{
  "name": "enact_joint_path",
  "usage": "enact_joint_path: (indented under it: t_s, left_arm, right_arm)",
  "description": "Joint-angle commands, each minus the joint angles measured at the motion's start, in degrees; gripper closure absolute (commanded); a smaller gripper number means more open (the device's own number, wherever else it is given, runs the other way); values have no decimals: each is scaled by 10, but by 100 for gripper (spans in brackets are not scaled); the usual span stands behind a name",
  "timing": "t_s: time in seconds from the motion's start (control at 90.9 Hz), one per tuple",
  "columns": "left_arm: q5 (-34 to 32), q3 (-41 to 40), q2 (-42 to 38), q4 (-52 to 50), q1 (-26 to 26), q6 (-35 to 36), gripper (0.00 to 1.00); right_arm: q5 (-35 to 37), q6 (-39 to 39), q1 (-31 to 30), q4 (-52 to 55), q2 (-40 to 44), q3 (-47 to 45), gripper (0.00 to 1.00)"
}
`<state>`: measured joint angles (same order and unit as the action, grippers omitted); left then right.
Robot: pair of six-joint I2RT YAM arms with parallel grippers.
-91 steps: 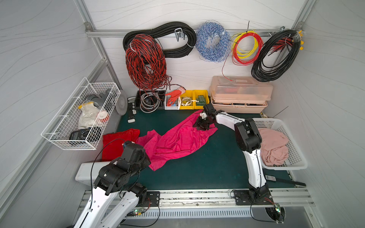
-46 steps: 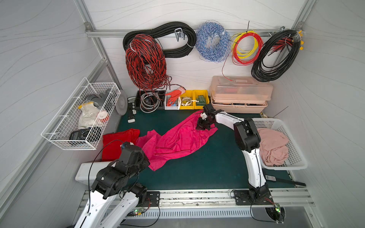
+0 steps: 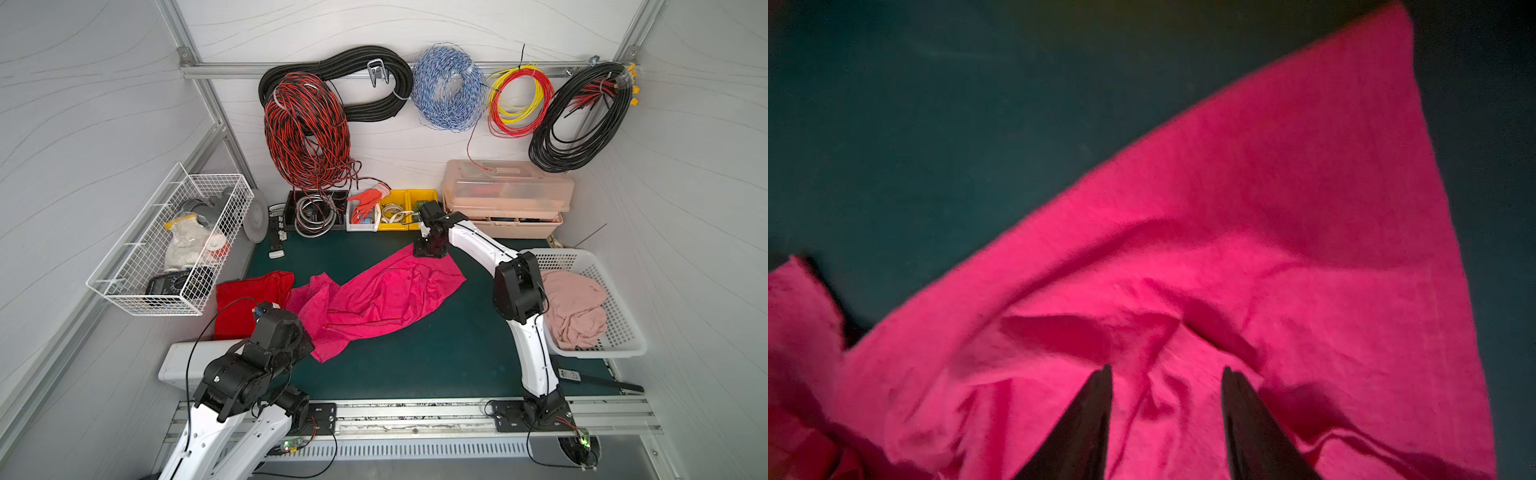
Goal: Fold and stack t-shirts
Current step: Flatten out the T-shirt at the center of the board.
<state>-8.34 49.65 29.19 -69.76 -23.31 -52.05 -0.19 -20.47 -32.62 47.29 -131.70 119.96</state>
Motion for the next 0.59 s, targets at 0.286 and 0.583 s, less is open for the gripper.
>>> enact_joint_path:
  t_s: [0.286, 0.583]
  left_arm:
    - [-2, 2, -10, 9, 1, 16, 100]
    - [-6, 3, -12, 8, 1, 17, 100]
  right_arm:
    - [44, 27, -6, 58, -54, 5, 54]
    - [45, 25, -6, 54, -56, -15, 62]
